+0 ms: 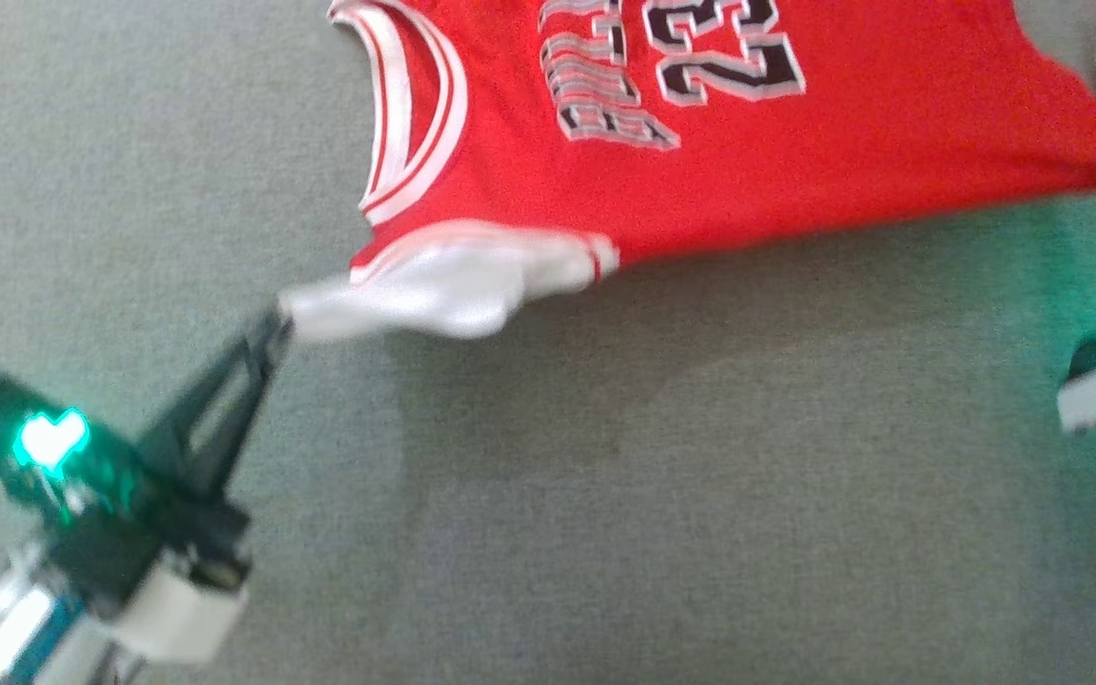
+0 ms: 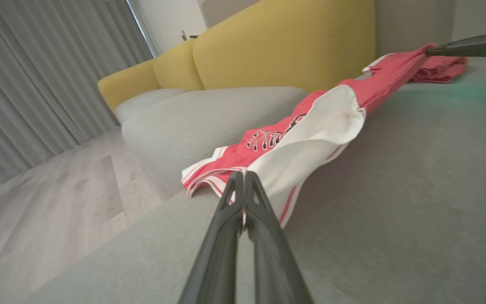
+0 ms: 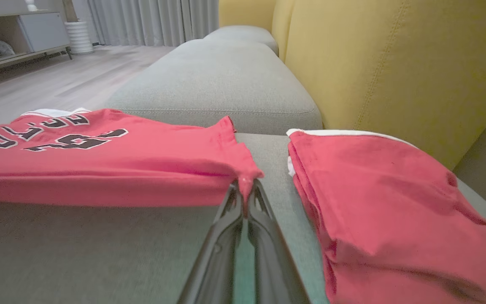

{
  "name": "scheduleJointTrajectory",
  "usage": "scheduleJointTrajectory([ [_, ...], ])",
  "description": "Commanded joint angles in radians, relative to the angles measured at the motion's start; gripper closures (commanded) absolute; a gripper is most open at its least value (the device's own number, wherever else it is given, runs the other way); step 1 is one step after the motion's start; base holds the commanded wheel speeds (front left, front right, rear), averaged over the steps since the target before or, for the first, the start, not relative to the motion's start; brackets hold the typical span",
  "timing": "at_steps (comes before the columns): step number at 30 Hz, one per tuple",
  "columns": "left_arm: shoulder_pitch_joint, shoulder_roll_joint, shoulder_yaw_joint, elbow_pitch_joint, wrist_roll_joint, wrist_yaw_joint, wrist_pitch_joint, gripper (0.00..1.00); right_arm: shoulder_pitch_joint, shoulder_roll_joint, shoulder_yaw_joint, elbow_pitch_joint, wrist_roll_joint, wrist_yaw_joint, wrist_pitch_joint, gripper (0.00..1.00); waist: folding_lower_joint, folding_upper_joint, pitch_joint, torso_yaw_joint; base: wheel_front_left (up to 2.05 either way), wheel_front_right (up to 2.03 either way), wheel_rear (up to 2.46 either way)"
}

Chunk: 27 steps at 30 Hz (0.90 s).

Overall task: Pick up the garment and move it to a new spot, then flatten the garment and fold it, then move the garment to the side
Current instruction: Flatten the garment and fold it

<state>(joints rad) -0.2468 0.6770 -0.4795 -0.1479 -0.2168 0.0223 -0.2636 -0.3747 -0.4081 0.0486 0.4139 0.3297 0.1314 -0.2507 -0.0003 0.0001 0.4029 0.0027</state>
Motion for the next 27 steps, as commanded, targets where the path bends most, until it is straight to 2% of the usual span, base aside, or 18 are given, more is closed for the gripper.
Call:
scheduleJointTrajectory([
  [1,0.033,0.029,0.065,-0.035,0.016,-0.002,0.002,1.00,0.065,-0.011,-0.019,-0.064,-0.021,-0.001,-0.011,1.00,0.0003,-0.0001,-0.017,-0.015,0.00,0.00,0.00],
  [5,0.195,-0.013,0.100,-0.046,0.002,0.002,0.002,1.00,0.193,0.008,-0.057,-0.114,-0.064,-0.001,-0.011,1.00,0.0003,-0.0001,-0.040,-0.029,0.00,0.00,0.00],
  [8,0.272,-0.037,0.125,-0.055,0.004,-0.013,0.002,1.00,0.277,0.026,-0.081,-0.145,-0.082,-0.001,-0.011,1.00,0.0003,-0.0001,-0.050,-0.028,0.00,0.00,0.00],
  [14,0.301,-0.074,0.163,-0.073,0.019,-0.065,0.002,1.00,0.343,0.046,-0.106,-0.179,-0.088,-0.001,-0.001,1.00,0.0003,-0.0001,-0.048,-0.025,0.00,0.00,0.00],
  [22,0.126,-0.128,0.194,-0.063,0.068,-0.127,0.002,1.00,0.269,0.087,-0.132,-0.179,-0.075,-0.001,0.062,1.00,0.0003,-0.0001,-0.005,-0.010,0.00,0.00,0.00],
  [27,-0.028,-0.132,0.181,-0.023,0.091,-0.145,0.002,1.00,0.168,0.112,-0.128,-0.191,-0.068,-0.001,0.098,1.00,0.0003,-0.0001,0.027,-0.010,0.00,0.00,0.00],
])
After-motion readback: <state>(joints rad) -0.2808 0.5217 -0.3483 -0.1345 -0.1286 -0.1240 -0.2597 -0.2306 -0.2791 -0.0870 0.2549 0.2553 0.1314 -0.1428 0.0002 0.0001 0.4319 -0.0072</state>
